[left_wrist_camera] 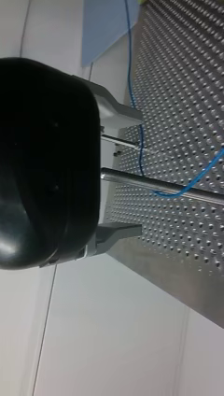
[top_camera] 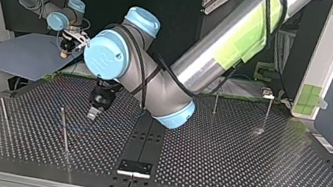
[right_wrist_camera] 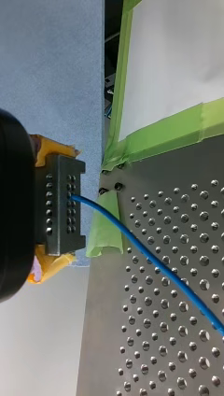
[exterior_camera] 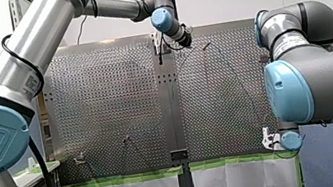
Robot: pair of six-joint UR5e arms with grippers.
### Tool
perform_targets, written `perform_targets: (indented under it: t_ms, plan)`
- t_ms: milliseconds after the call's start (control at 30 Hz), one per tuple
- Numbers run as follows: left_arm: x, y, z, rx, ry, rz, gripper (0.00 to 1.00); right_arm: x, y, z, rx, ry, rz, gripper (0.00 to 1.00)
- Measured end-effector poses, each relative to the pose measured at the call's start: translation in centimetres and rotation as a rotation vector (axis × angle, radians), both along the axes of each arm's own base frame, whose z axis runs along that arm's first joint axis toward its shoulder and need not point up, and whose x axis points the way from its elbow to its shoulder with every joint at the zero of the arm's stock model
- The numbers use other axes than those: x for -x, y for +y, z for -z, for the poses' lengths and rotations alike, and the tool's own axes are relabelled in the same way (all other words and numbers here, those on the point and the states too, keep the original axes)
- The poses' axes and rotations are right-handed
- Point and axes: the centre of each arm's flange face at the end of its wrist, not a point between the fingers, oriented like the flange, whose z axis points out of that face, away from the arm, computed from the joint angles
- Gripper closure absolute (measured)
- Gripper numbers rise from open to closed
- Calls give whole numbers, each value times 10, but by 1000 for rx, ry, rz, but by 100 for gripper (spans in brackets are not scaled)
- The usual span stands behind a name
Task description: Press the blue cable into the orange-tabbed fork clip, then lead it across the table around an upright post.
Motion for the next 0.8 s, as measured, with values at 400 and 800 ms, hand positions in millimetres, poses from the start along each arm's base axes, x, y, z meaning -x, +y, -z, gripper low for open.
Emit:
perform_targets:
  t_ms: [400,800]
  plan:
    - [-1,5,-1,-23,-14,-67,1,0,0,1,-2,0,0,100]
    - [0,4,-1,-40,-22,-64,1,0,1,2,-3,-5,2,100]
